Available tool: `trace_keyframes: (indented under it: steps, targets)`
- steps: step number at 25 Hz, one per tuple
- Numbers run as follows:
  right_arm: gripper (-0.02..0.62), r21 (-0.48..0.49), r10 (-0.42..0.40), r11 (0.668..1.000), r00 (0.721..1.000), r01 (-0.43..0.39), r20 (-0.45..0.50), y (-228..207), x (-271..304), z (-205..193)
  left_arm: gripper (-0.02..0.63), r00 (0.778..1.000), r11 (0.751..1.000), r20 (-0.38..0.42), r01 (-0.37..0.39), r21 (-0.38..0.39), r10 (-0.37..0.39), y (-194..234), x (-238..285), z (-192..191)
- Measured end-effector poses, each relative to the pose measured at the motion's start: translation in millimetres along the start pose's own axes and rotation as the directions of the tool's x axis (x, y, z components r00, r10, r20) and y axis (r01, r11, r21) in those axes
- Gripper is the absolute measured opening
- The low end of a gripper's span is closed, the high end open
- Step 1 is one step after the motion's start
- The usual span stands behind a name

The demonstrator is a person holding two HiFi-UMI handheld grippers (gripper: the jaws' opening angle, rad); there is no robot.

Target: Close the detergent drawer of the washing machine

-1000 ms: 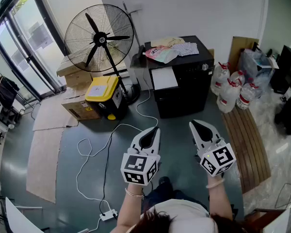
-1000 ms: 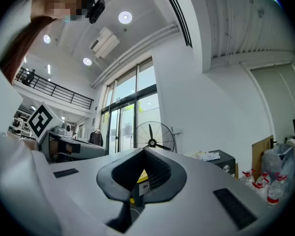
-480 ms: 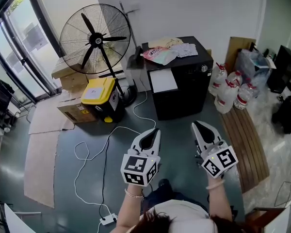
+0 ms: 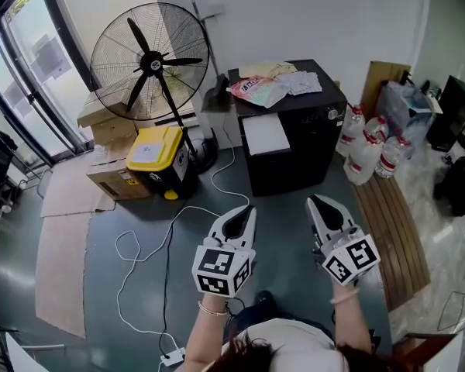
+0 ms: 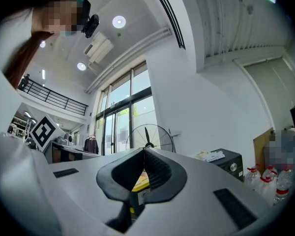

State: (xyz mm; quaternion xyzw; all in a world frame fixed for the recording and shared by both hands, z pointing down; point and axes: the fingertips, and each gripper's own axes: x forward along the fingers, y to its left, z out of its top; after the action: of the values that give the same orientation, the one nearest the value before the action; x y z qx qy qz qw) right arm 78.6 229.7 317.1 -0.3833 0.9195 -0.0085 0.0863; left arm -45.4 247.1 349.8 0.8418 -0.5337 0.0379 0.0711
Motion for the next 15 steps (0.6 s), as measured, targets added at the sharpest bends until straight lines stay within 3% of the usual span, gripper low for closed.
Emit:
trace_keyframes:
  steps: [15]
  targets:
    - [0.028, -0.023, -0.085, 0.996, 0.996, 0.085, -0.01, -26, 42, -14, 0.018, 0.999, 0.999, 0.012, 0.048, -0.003, -0.048, 49, 34, 5]
